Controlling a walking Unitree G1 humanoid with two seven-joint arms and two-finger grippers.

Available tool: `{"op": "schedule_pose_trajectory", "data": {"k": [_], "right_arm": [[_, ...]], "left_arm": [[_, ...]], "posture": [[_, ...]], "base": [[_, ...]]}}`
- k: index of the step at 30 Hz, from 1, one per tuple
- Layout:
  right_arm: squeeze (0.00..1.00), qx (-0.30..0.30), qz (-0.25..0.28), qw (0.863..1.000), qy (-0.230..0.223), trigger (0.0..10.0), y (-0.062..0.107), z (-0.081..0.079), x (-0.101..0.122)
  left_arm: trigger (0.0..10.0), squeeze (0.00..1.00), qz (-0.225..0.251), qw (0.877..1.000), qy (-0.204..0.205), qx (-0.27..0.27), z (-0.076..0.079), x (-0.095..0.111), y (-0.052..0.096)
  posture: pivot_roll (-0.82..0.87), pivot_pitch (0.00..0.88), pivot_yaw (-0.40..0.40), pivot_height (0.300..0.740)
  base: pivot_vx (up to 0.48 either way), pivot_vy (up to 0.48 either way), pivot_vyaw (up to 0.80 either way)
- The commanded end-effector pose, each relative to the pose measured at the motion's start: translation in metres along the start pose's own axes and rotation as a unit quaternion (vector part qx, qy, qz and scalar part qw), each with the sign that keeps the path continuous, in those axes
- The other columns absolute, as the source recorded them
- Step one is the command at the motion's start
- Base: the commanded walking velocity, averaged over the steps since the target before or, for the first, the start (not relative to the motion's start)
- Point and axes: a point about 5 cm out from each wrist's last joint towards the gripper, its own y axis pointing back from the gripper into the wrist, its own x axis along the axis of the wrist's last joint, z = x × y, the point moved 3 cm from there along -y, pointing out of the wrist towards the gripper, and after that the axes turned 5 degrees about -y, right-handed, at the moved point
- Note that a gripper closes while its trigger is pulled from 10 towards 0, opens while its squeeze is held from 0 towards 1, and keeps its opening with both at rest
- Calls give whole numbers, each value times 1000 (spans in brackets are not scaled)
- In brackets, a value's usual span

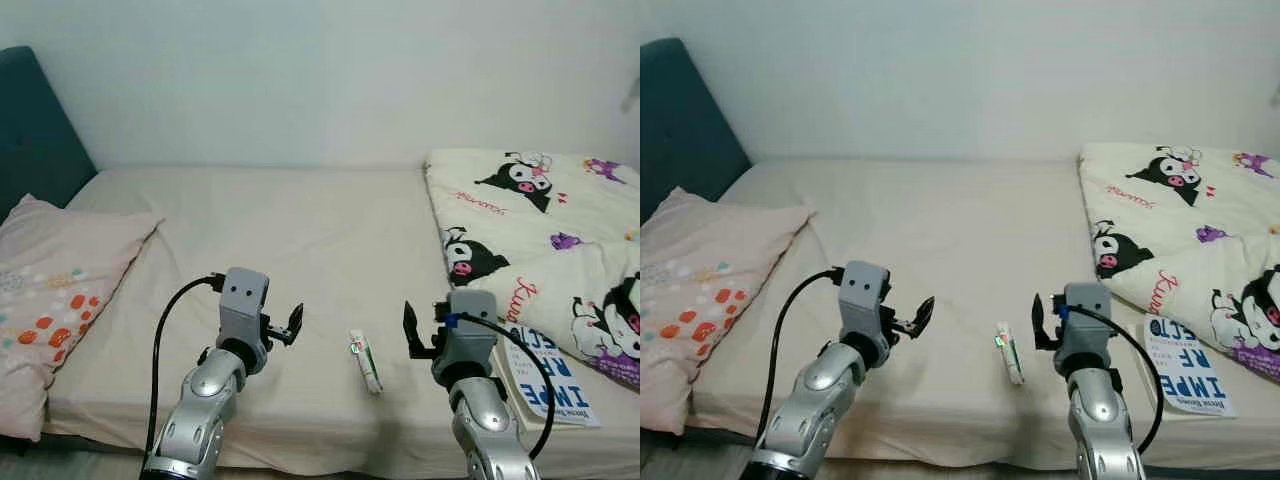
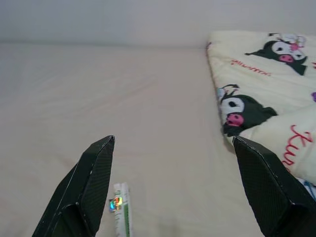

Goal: Clean up the room

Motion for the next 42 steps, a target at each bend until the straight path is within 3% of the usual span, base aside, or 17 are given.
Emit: {"op": "schedule_pose_trajectory", "data": {"k": [1,17,30,42], "right_arm": [[0,6,-5,1000,-7,10000,0,-3,-3],[0,21,-11,1000,-8,10000,-4,-8,-3],[0,20,-11,1000,-4,10000,-1,-8,-5],[0,15,-16,1000,-4,10000,-2,-6,-6]], "left_arm": [[10000,0,-10,1000,-3,14,-8,-7,3],[10000,0,-9,999,-18,42,-18,-8,6],[10000,0,-11,999,-20,27,-11,-9,7],[10000,0,-13,1000,-19,17,-7,-10,7]], "posture": [[0,72,40,705],[5,79,30,650],[5,82,40,606],[5,79,40,606]], "base": [[0,0,0],[0,0,0],[0,0,0],[0,0,0]]}}
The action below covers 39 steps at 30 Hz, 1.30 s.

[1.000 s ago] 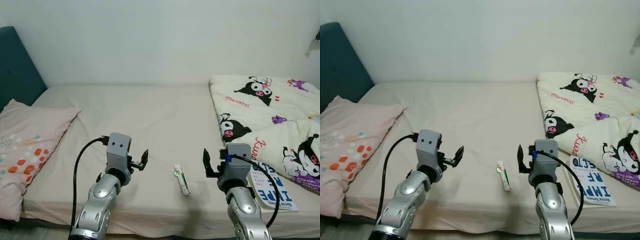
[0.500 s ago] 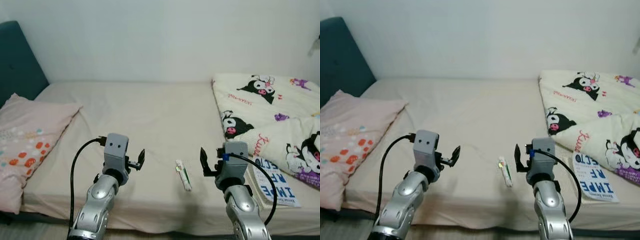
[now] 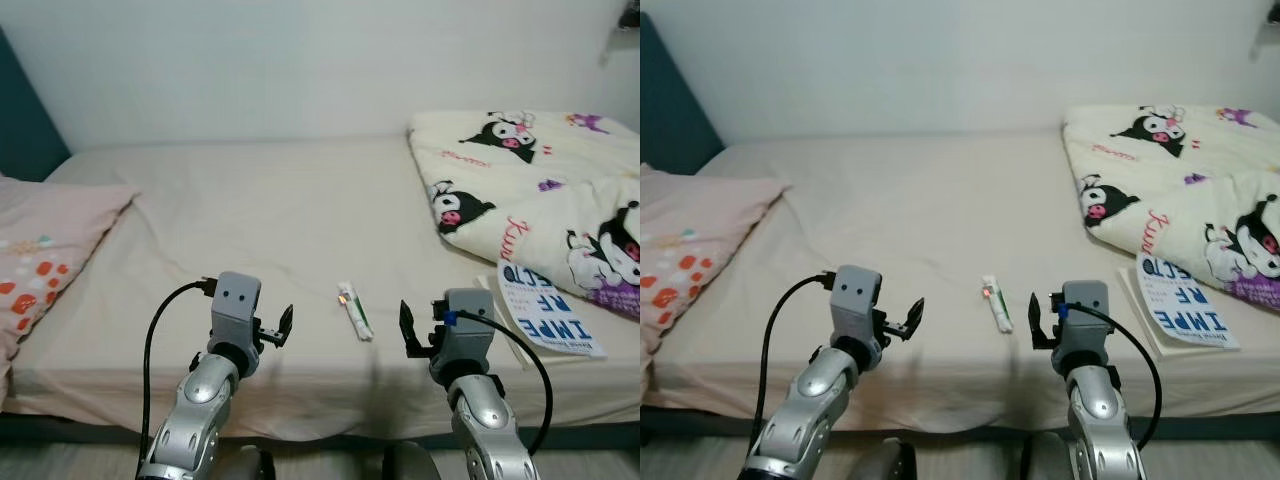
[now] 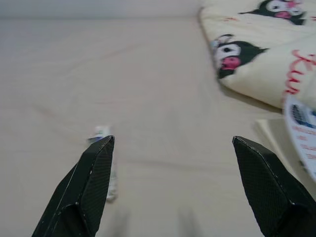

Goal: Clean up the room

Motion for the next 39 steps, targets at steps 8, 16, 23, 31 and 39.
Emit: {"op": "schedule_pose_trajectory", "data": {"k": [8,16,23,31,39], "right_arm": [[0,14,-32,999,6,10000,-10,-8,-8],[0,43,-69,997,11,10000,-44,-23,-12],[1000,87,-58,994,-15,10000,-72,-45,3],[1000,131,-100,986,-6,10000,-86,-70,-3],[1000,160,-120,980,11,10000,-93,-94,1]], "left_arm": [[10000,0,-13,1000,-3,2,-4,-5,3],[10000,0,3,1000,-8,24,-25,1,12],[10000,0,34,998,-20,55,-48,16,35],[10000,0,25,997,-54,51,-53,22,62],[10000,0,30,995,-90,-40,-39,37,86]], "posture": [[3,87,36,583],[23,165,-11,583],[74,243,-60,583],[149,327,-93,583],[219,376,-119,583]], "base": [[0,0,0],[0,0,0],[0,0,0],[0,0,0],[0,0,0]]}}
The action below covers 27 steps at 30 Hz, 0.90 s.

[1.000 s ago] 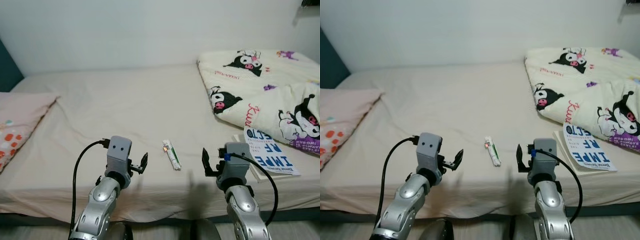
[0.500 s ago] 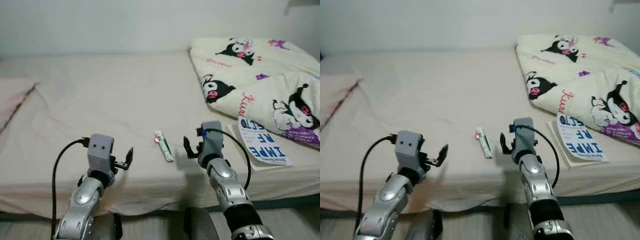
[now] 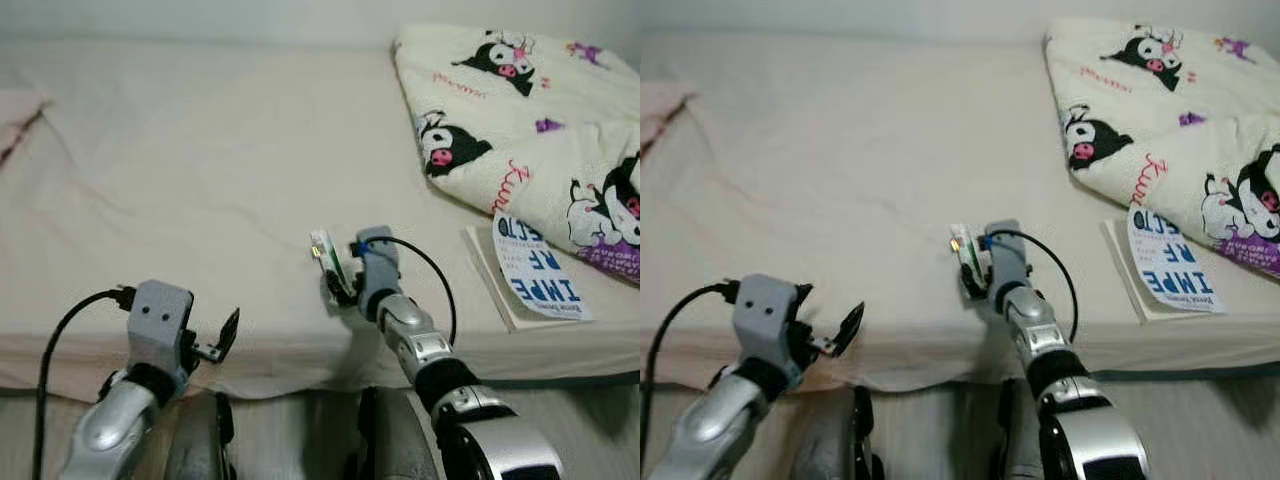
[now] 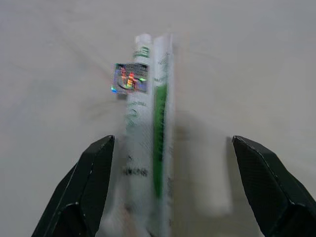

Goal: Clean up the room

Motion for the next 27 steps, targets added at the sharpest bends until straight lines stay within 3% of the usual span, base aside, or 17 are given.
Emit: {"op": "schedule_pose_trajectory", "data": {"k": [1,3,4,7,8,10,11,19,27], "right_arm": [[1000,17,-23,999,17,10000,-3,-11,-6],[1000,23,-27,999,25,10000,-4,-14,-6],[0,24,-33,999,31,10000,-5,-16,-5],[0,23,-38,999,29,10000,-6,-16,-6],[0,21,-43,998,29,7765,-6,-16,-7],[0,19,-46,998,28,7765,-5,-15,-8],[0,15,-51,998,27,0,-5,-13,-11],[0,-14,-72,997,8,0,1,6,-24],[0,-28,-62,998,-7,0,3,14,-24]], "left_arm": [[10000,0,-13,999,-13,-47,12,-1,8],[10000,0,-16,998,-18,-57,15,-1,10],[10000,0,-17,998,-21,-64,17,-1,11],[10000,0,-19,997,-22,-67,19,-1,10],[10000,0,-19,997,-22,-69,21,-1,8],[10000,0,-20,997,-21,-70,22,-1,7],[10000,0,-21,997,-21,-73,23,-1,6],[10000,0,-28,991,1,-134,41,-5,-2],[10000,0,-24,990,2,-137,44,-5,-11]], "posture": [[219,372,-122,583],[219,372,-122,583],[217,369,-124,583],[208,354,-127,583],[204,347,-128,583],[204,347,-128,583],[197,337,-126,583],[169,301,-104,583],[151,275,-79,583]], "base": [[0,0,0],[0,0,0],[0,0,0],[0,0,0],[0,0,0],[0,0,0],[0,0,0],[0,0,0],[0,0,0]]}}
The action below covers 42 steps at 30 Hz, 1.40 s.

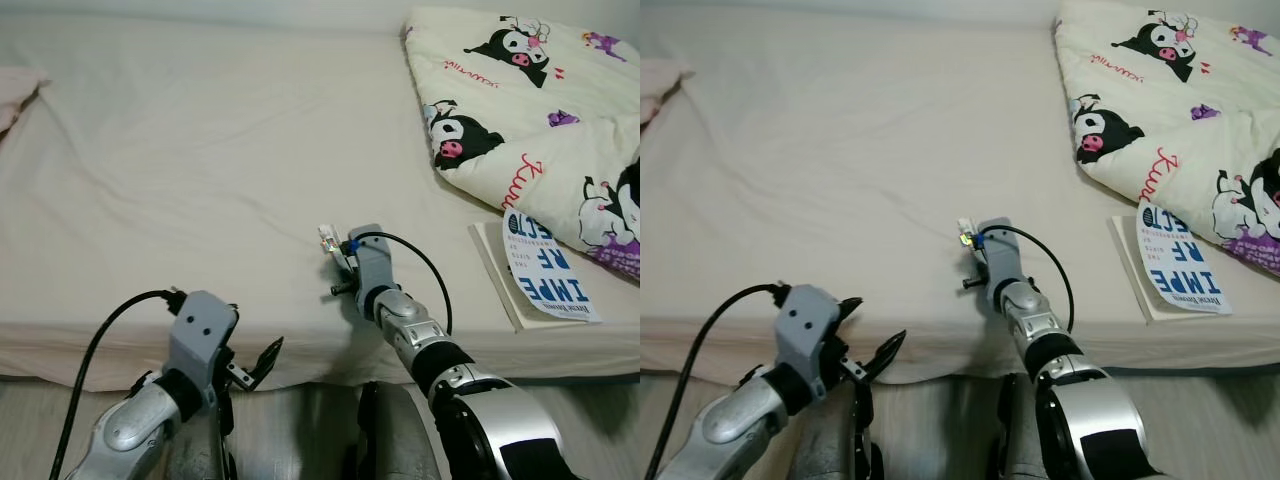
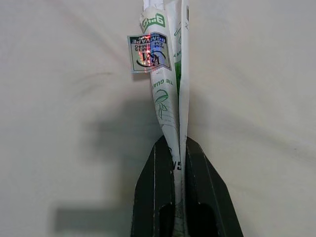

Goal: Clean up the room

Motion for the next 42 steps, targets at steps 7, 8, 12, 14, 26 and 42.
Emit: {"op": "schedule_pose_trajectory", "data": {"k": [7,8,12,14,26,42], "right_arm": [[0,-34,29,998,-41,0,7,20,-7],[0,-34,29,998,-41,0,7,20,-7],[0,-58,119,990,-43,10000,21,33,6],[0,-68,150,986,-33,10000,31,36,8],[0,-101,227,969,-4,10000,90,24,-10],[0,-108,199,974,-1,10000,105,22,-19]], "left_arm": [[10000,0,-5,999,32,37,-5,-11,-13],[10000,0,-5,999,32,37,-5,-11,-13],[10000,0,-16,994,60,84,-10,-20,-30],[10000,0,-12,992,68,104,-13,-19,-36],[10000,0,0,968,94,233,-34,-20,-64],[10000,0,15,969,81,234,-30,-19,-68]], "posture": [[105,214,-60,583],[105,214,-60,583],[51,138,-56,583],[44,125,-53,583],[-9,25,29,612],[-9,10,23,667]], "base": [[0,0,0],[0,0,0],[0,0,0],[0,0,0],[0,0,0],[0,0,0]]}}
